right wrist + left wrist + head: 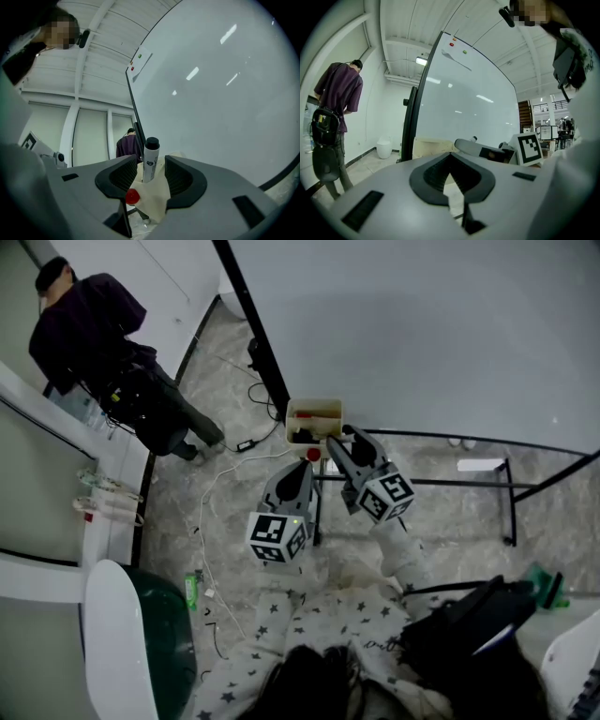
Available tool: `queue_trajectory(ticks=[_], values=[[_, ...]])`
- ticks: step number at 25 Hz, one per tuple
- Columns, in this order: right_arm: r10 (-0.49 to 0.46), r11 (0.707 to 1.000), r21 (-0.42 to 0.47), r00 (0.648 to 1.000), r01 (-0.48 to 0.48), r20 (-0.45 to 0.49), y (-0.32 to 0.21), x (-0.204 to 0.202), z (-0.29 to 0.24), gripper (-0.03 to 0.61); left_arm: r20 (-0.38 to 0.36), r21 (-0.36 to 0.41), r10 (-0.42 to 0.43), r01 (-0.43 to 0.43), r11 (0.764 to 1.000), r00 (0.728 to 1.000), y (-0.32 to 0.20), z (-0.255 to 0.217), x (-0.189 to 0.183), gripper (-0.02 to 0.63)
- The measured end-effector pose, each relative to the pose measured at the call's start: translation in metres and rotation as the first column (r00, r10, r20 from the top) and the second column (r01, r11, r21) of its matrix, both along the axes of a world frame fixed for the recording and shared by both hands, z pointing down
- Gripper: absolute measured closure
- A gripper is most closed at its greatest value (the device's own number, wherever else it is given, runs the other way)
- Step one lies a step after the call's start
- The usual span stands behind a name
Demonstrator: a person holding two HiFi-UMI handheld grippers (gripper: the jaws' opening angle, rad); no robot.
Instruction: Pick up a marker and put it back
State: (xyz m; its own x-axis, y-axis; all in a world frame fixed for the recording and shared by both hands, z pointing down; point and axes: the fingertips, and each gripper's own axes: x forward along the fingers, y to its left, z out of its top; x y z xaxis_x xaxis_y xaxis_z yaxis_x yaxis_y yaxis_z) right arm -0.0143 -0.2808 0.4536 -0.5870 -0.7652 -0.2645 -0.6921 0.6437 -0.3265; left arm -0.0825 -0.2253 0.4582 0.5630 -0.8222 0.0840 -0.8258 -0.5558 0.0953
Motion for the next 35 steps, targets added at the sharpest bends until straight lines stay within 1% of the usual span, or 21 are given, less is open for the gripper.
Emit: queue_trajectory(ticks=[2,3,6,10,17,27,31,35], values=[[0.017,1.000,-0.002,1.000,-0.017,-0.014,-0.001,0.002,-0.001,0.396,0.001,0.002,-0.002,0.002,1.000,1.000,0.000,-0.004,-0.002,0.614],[0.026,1.000,-0.005,1.000,-0.026,-0.016,-0.002,0.003,-0.001,0.433,0.002,0.003,-0.001,0.001,1.000,1.000,-0.001,-0.007,-0.002,0.614],[0.051,0.999,0.001,0.998,-0.051,-0.036,-0.001,0.007,-0.005,0.477,0.005,0.005,0.010,-0.011,1.000,1.000,-0.002,-0.013,0.002,0.614],[0.065,0.998,0.023,0.997,-0.064,-0.048,0.001,0.004,-0.014,0.492,0.006,0.004,0.030,-0.030,1.000,1.000,-0.005,-0.016,0.007,0.614],[0.080,0.996,0.057,0.990,-0.074,-0.115,-0.003,0.004,-0.030,0.495,0.013,0.012,0.051,-0.051,0.999,0.999,-0.011,-0.022,0.009,0.614],[0.035,0.994,0.111,0.978,-0.012,-0.207,0.006,-0.002,-0.078,0.497,0.018,0.056,0.058,-0.059,0.997,0.998,-0.015,-0.058,0.011,0.614],[0.007,0.990,0.140,0.969,0.029,-0.247,0.016,-0.004,-0.106,0.497,0.024,0.092,0.058,-0.060,0.994,0.998,-0.013,-0.083,0.009,0.614],[-0.025,0.983,0.170,0.960,0.075,-0.280,0.029,-0.007,-0.131,0.497,0.027,0.128,0.080,-0.083,0.988,0.996,-0.007,-0.107,0.010,0.614]])
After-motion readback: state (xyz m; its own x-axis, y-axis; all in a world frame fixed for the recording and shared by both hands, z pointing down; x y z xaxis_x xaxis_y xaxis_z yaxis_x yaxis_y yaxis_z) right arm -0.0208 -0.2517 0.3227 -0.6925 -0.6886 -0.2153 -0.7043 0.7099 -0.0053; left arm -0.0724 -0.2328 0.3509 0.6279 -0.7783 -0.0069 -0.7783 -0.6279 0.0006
